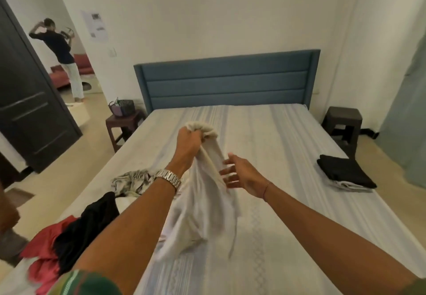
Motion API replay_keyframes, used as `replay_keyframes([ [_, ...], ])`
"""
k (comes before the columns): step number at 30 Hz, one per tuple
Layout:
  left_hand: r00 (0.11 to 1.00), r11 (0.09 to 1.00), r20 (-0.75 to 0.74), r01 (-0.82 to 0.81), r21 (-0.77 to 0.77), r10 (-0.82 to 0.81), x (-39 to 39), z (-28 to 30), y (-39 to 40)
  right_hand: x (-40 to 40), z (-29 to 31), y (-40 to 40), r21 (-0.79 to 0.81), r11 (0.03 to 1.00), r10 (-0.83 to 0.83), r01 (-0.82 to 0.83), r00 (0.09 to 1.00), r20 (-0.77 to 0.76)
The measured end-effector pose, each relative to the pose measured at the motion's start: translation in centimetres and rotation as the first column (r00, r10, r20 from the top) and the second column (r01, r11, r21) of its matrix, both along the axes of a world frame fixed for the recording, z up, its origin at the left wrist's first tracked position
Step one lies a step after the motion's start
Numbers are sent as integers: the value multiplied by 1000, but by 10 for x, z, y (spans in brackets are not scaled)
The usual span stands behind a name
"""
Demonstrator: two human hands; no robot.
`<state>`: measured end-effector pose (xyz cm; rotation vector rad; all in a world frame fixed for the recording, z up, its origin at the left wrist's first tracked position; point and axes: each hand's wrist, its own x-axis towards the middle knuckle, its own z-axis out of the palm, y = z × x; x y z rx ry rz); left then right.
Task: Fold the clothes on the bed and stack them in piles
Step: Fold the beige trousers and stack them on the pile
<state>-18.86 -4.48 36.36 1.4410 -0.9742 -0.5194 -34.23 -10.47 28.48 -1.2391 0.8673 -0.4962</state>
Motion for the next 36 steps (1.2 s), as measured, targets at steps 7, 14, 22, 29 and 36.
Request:
replay_keyframes([
  [7,961,941,126,268,-208,-246,-101,94,-25,-52,-3,-47,-233,962,-200,141,946,-256],
  [14,972,918,9,226,-326,-236,-130,150,-30,-149,33,-121,-357,710,-683,607,717,-139],
  [22,952,915,-126,222,-338,-278,-129,166,-13,-211,111,-173,-684,390,-882,616,464,-85],
  [29,939,925,-180,232,-300,-293,-111,172,-19,-198,117,-192,-830,348,-770,436,638,12],
  [36,948,968,265,117,224,-176,-49,135,-74,-162,147,-175,-854,25,-727,519,596,341],
])
